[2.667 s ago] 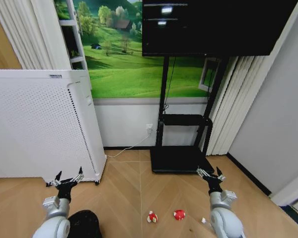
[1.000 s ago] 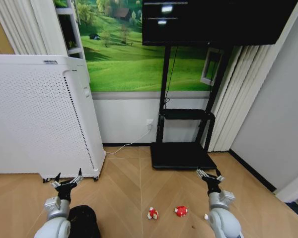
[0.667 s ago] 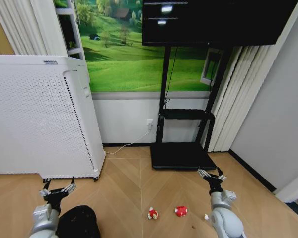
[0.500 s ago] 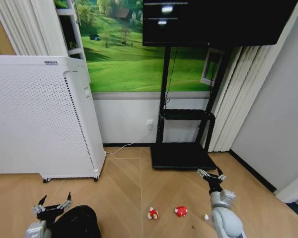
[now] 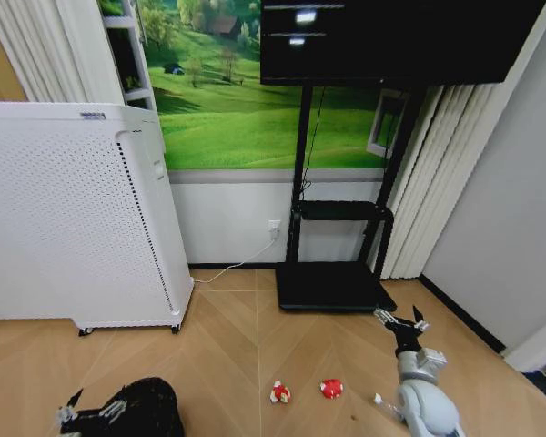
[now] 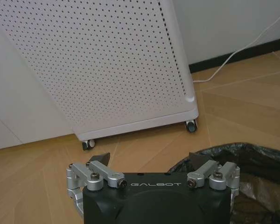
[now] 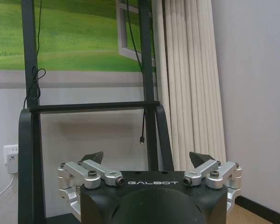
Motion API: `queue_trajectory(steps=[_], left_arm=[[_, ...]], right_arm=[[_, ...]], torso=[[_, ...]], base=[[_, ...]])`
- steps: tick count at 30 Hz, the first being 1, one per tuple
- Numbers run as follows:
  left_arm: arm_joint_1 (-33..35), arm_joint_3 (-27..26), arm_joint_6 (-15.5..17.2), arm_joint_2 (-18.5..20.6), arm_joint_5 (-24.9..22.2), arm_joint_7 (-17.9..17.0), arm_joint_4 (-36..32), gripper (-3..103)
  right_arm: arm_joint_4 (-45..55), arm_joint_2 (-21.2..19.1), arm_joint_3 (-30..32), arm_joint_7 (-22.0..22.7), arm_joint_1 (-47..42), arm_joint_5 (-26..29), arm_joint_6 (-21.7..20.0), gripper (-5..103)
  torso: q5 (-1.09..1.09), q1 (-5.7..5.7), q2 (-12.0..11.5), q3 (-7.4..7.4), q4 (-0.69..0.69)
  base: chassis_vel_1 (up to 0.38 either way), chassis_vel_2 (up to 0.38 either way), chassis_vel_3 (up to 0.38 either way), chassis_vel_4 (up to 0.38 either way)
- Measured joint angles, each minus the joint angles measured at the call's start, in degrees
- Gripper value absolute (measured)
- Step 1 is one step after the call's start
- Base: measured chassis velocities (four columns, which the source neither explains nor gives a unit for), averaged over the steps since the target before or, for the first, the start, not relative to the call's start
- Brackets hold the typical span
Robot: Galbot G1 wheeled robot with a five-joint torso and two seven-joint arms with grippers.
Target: Pick up the trash bin and place the garbage on the floor into it.
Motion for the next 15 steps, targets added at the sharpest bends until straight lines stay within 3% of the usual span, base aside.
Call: queue_trajectory(steps=[8, 15], left_arm=[[1.1, 0.6, 0.8, 0.6, 0.0, 1.1, 2.8, 93], [0.5, 0.4, 0.6, 1.4, 0.8, 2.6, 6.1, 84]], right_arm=[[-0.9, 0.3, -0.6, 0.4, 0.6, -0.1, -0.1, 100], [-1.5, 0.3, -0.9, 0.5, 0.9, -0.4, -0.1, 100]], torso=[[0.0, 0.01, 0.0, 0.03, 0.0], [0.0, 0.02, 0.1, 0.05, -0.01]], base=[[0.0, 0.0, 0.0, 0.0], [0.0, 0.0, 0.0, 0.0]])
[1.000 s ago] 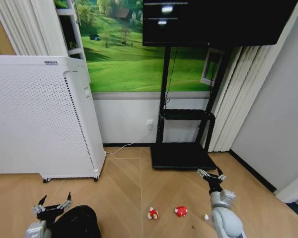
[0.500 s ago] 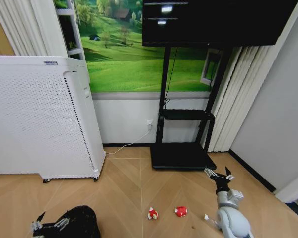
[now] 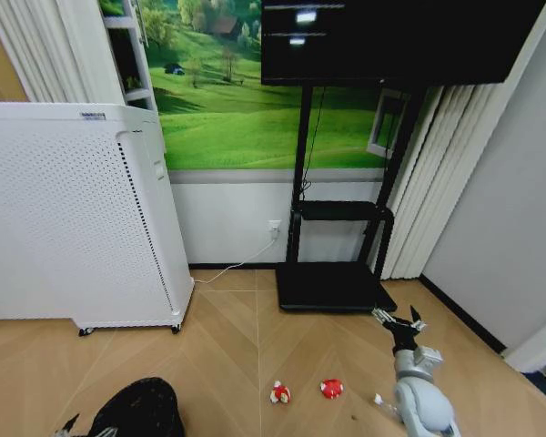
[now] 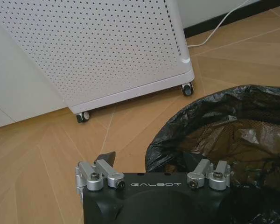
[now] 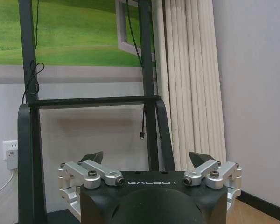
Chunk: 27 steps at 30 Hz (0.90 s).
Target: Pick up the trash bin and place the garbage on the floor into it.
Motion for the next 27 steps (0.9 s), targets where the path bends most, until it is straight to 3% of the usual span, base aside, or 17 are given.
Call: queue_trajectory(steps=[16, 21, 26, 27], left_arm=[[-2.1, 0.2, -0.8, 0.4, 0.6, 1.7, 3.6, 80], [-1.9, 0.3, -1.3, 0.0, 1.4, 2.6, 3.9, 66], [-1.8, 0.3, -1.8, -0.6, 2.4, 3.2, 5.1, 44], [-1.8, 0.3, -1.8, -0.6, 2.4, 3.2, 5.1, 44]], right_arm=[[-0.1, 0.4, -0.8, 0.2, 0.2, -0.7, 0.0, 100], [-0.2, 0.3, -0.6, 0.2, 0.3, -0.7, 0.2, 100], [-0.3, 0.3, -0.5, 0.2, 0.3, -0.7, 0.2, 100], [-0.3, 0.3, -0.5, 0.2, 0.3, -0.7, 0.2, 100]], torso=[[0.0, 0.01, 0.0, 0.03, 0.01], [0.0, 0.01, 0.0, 0.03, 0.01], [0.0, 0.01, 0.1, 0.04, 0.01], [0.0, 0.01, 0.1, 0.04, 0.01]], base=[[0.0, 0.0, 0.0, 0.0], [0.0, 0.0, 0.0, 0.0], [0.0, 0.0, 0.0, 0.0], [0.0, 0.0, 0.0, 0.0]])
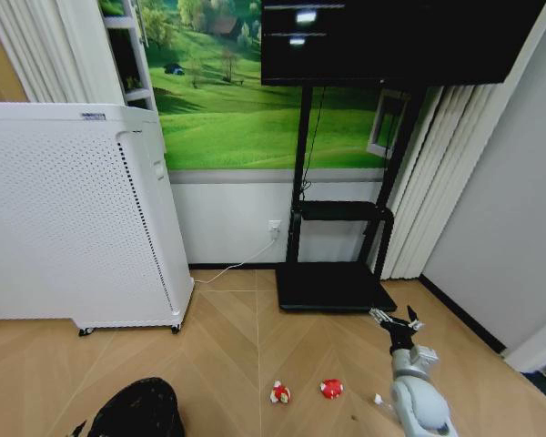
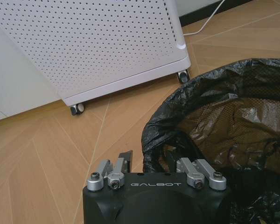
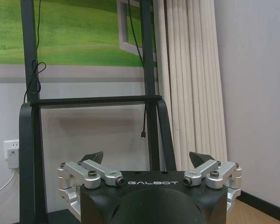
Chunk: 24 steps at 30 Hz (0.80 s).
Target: Pick up the trash bin and place the garbage on the floor into it.
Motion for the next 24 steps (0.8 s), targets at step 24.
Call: queue_trajectory(steps=[24], left_arm=[[-2.0, 0.2, -0.5, -0.2, -0.5, -0.1, 2.7, 32]], right_arm=[[-0.1, 0.2, 0.0, -0.2, -0.2, -0.4, 0.0, 100]], torso=[[-0.02, 0.01, 0.0, 0.02, 0.0]], base=[[0.0, 0.0, 0.0, 0.0]])
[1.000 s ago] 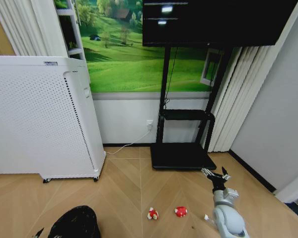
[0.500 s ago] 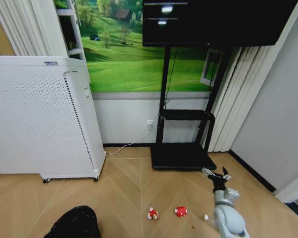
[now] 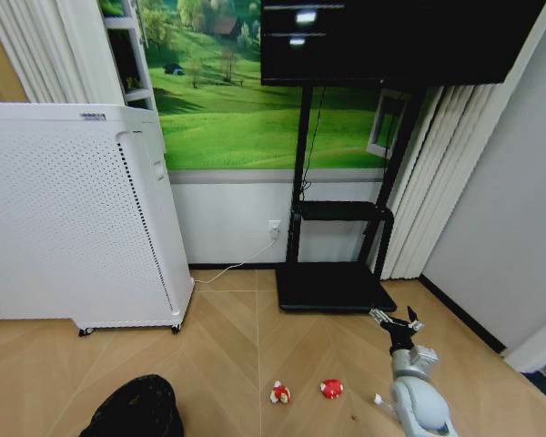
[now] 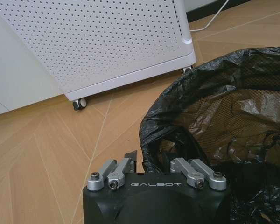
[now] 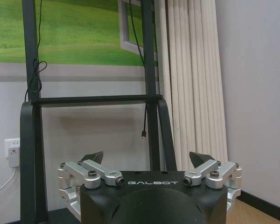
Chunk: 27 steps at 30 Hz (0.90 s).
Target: Pick up the trash bin and place the garbage on the floor into it.
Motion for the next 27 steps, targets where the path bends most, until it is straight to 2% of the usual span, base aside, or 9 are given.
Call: queue_trajectory(steps=[2, 3, 5, 12, 16, 17, 20, 26, 27], left_arm=[[0.0, 0.1, 0.0, 0.0, -0.2, -0.1, 0.0, 32], [0.0, 0.1, 0.0, 0.0, -0.3, -0.1, -0.1, 43], [-0.1, 0.1, 0.0, 0.0, -0.4, -0.2, -0.2, 43], [-0.6, 0.1, 0.1, 0.2, -1.0, -0.6, -0.6, 76], [-0.7, 0.1, 0.2, 0.2, -1.0, -0.5, -0.3, 81], [-0.8, 0.2, 0.2, 0.2, -1.1, -0.2, 0.2, 90], [-0.9, 0.3, 0.2, 0.1, -1.3, 0.2, 1.1, 92], [-1.6, 0.3, 0.3, 0.1, -2.1, 0.3, 2.6, 66], [-1.6, 0.3, 0.3, 0.1, -2.1, 0.3, 2.6, 66]], right_arm=[[0.0, 0.0, 0.0, 0.0, 0.0, 0.0, 0.0, 100], [0.0, 0.0, 0.0, 0.0, 0.0, 0.0, 0.0, 100], [0.0, 0.0, 0.0, -0.1, 0.0, 0.0, 0.0, 100], [0.2, 0.2, -0.2, -0.2, -0.2, -0.3, -0.1, 100], [0.2, 0.2, -0.2, -0.2, -0.3, -0.3, -0.1, 100], [0.2, 0.1, -0.1, -0.2, -0.4, -0.3, 0.0, 100], [0.2, -0.1, 0.2, -0.2, -0.4, -0.2, 0.0, 100], [0.2, -0.2, 0.4, -0.3, -0.4, 0.0, 0.1, 100], [0.2, -0.2, 0.4, -0.3, -0.4, 0.0, 0.1, 100]], torso=[[0.0, 0.0, 0.0, 0.0, 0.0], [0.0, 0.0, 0.0, 0.0, 0.0], [0.0, 0.0, 0.0, 0.0, 0.0], [0.01, 0.0, 0.0, 0.0, 0.0], [0.01, 0.0, 0.0, 0.0, 0.0], [0.02, 0.0, 0.0, 0.0, 0.0], [0.01, 0.0, 0.0, 0.0, -0.01], [0.01, 0.0, 0.0, 0.0, 0.0], [0.01, 0.0, 0.0, 0.0, 0.0]], base=[[0.0, 0.0, 0.0, 0.0], [0.0, 0.0, 0.0, 0.0], [0.0, 0.0, 0.0, 0.0], [0.0, 0.0, 0.0, 0.0], [0.0, 0.0, 0.0, 0.0], [0.0, 0.0, 0.0, 0.0], [0.0, 0.0, 0.0, 0.0], [0.0, 0.0, 0.0, 0.0], [0.0, 0.0, 0.0, 0.0]])
